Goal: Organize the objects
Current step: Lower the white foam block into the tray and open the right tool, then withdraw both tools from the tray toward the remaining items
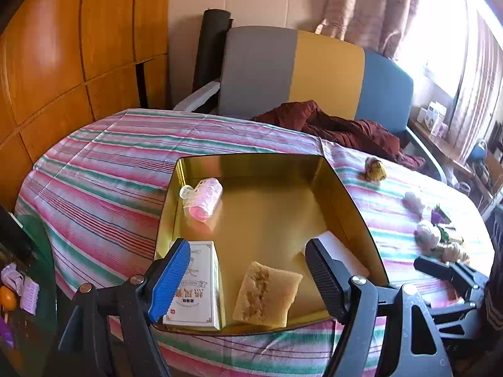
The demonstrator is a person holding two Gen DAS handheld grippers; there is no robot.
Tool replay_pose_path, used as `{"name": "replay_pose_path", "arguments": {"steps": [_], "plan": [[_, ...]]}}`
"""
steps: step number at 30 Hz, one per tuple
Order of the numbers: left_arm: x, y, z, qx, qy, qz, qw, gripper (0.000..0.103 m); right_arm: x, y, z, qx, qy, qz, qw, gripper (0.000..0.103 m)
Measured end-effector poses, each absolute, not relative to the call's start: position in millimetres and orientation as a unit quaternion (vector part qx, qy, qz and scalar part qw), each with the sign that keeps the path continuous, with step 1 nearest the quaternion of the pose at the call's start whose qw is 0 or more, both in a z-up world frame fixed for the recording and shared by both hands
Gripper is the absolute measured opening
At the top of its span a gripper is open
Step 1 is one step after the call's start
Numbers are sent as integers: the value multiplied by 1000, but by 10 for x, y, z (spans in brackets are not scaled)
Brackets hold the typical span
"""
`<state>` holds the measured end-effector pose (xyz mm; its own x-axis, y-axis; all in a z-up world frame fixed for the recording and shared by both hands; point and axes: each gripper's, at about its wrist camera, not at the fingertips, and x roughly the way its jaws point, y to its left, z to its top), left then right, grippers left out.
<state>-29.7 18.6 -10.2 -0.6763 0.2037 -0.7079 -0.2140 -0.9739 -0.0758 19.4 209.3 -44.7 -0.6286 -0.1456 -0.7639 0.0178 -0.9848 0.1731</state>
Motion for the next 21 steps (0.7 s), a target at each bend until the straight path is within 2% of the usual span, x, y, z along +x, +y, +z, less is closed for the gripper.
{"name": "replay_pose_path", "arguments": {"steps": [21], "plan": [[-165, 568, -261, -413, 49, 896, 153, 77, 302, 2264, -483, 415, -85, -906, 18, 94]]}}
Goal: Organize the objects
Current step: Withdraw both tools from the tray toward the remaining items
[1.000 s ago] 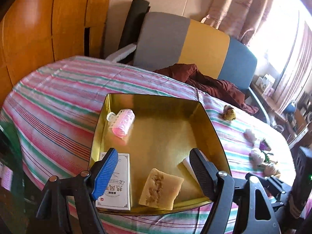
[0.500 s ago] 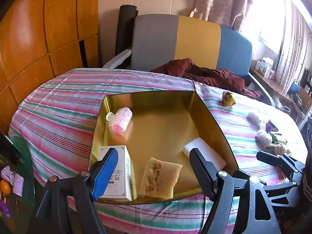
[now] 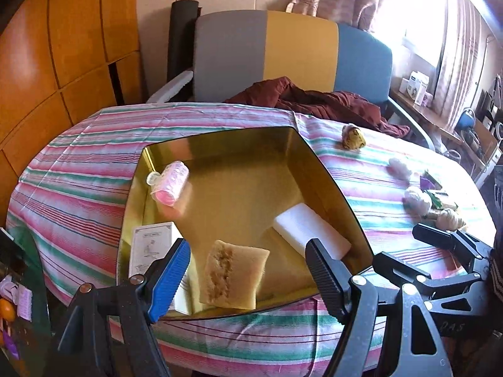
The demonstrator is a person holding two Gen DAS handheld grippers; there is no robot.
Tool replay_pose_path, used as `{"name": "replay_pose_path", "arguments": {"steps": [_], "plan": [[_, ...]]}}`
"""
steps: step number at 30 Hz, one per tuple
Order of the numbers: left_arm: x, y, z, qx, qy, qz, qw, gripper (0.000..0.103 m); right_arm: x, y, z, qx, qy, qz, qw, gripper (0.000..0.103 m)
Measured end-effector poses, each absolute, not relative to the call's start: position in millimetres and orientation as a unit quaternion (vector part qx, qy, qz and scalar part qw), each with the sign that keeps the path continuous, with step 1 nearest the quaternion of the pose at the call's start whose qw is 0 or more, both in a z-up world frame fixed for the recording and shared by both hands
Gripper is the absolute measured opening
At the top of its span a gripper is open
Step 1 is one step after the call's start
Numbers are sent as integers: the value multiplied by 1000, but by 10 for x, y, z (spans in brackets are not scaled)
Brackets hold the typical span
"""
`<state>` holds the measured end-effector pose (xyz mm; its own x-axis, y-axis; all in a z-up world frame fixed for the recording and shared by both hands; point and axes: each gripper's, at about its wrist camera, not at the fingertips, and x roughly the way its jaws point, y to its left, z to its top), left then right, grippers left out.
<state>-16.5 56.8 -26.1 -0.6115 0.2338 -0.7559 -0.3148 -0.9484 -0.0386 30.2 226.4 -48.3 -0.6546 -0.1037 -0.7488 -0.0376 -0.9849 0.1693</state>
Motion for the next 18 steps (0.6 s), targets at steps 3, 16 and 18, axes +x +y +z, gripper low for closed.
{"name": "replay_pose_path", "arguments": {"steps": [3, 16, 18], "plan": [[-161, 617, -280, -418, 53, 893, 158, 77, 312, 2313, -500, 416, -92, -905, 14, 95], [-185, 740, -404, -452, 32, 868, 202, 77, 395, 2570, -582, 423, -109, -900, -17, 100], [-180, 763, -408, -455, 30, 865, 209, 77, 434, 2677, -599, 424, -117, -898, -27, 100]]}}
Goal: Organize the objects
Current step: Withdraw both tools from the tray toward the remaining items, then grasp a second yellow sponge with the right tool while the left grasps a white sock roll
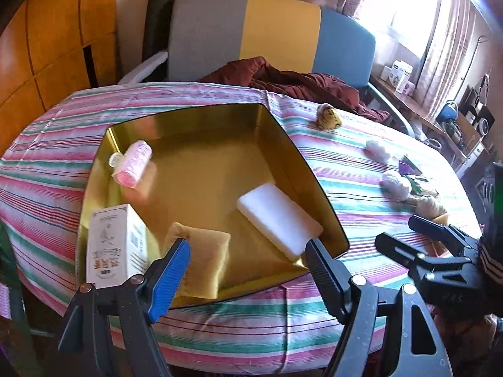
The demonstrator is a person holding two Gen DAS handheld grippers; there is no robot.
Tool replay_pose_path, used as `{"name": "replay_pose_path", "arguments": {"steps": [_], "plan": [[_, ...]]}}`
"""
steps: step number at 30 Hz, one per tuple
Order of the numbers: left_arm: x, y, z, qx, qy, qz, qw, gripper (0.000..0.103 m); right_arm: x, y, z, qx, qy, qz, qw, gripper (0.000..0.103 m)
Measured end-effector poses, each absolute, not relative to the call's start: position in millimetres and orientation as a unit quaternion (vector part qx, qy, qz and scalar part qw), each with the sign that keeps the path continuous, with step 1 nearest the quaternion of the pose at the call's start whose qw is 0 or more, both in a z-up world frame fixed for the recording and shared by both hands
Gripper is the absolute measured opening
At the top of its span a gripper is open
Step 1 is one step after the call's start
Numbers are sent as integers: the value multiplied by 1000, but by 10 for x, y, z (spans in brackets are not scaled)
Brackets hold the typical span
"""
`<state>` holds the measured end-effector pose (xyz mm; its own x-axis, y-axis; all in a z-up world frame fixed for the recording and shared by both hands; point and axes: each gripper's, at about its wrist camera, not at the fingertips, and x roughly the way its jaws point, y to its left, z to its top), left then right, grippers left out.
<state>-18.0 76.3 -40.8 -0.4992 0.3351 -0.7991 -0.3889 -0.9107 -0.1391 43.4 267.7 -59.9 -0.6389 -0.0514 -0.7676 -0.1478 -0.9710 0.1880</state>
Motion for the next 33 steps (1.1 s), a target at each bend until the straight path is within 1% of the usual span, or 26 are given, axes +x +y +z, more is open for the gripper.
{"name": "replay_pose_path", "arguments": {"steps": [5, 14, 18, 22, 24, 26, 28, 30, 33], "plan": [[-156, 840, -358, -452, 29, 861, 234, 77, 583, 3056, -575, -424, 142, 892, 65, 100], [-93, 1145, -261, -442, 51, 849, 285, 77, 1125, 4117, -385, -413, 166, 875, 191, 100], [-79, 1330, -232, -441, 62, 842, 305, 77, 1204, 4466, -523, -454, 173, 851, 201, 101], [-58, 1531, -218, -442, 79, 833, 324, 77, 1181, 4670, -773, -495, 191, 829, 180, 100], [-52, 1622, -220, -443, 86, 828, 332, 77, 1184, 4712, -867, -498, 202, 825, 173, 93], [-51, 1702, -225, -446, 89, 823, 341, 77, 1188, 4720, -930, -503, 204, 823, 166, 68], [-61, 1791, -239, -451, 92, 817, 348, 77, 1194, 4693, -986, -515, 187, 819, 171, 59], [-74, 1860, -255, -457, 92, 811, 353, 77, 1222, 4711, -981, -512, 196, 821, 159, 55], [-89, 1985, -278, -464, 93, 803, 363, 76, 1294, 4679, -778, -471, 228, 847, 90, 55]]}}
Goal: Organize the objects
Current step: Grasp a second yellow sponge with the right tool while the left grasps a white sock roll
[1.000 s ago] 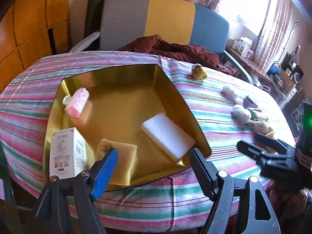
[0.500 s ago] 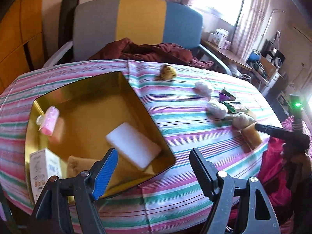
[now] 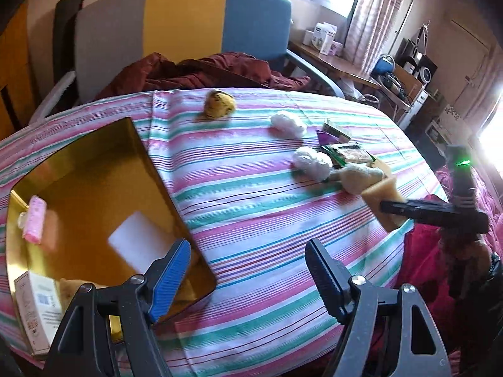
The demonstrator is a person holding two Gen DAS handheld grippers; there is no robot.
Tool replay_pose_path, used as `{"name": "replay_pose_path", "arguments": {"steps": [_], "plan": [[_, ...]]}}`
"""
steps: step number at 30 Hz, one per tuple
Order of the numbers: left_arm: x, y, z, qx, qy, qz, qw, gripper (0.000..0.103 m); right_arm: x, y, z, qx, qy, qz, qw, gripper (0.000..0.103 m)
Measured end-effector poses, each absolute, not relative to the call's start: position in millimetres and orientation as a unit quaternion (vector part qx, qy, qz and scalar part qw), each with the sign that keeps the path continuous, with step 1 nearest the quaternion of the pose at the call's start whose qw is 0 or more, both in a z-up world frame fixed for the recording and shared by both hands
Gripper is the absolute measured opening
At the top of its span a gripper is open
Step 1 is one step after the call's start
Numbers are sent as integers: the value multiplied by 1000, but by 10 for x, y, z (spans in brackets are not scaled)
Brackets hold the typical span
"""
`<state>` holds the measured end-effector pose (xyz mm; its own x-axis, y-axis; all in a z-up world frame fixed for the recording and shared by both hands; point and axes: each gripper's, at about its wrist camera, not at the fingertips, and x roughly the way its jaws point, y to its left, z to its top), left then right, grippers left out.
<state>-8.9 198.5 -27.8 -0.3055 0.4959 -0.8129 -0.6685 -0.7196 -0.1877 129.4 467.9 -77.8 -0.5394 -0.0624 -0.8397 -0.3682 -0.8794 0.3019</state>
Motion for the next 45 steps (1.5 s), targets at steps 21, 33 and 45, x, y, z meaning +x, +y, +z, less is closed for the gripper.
{"name": "replay_pose_path", "arguments": {"steps": [21, 33, 45], "plan": [[397, 3578, -526, -446, 197, 718, 497, 78, 1766, 5263, -392, -350, 303, 864, 201, 58], [454, 4252, -905, -442, 266, 695, 501, 83, 1740, 5228, -393, -356, 294, 864, 201, 59], [311, 3903, -1005, -463, 214, 703, 496, 72, 1657, 5133, -403, -368, 265, 871, 189, 59]]}}
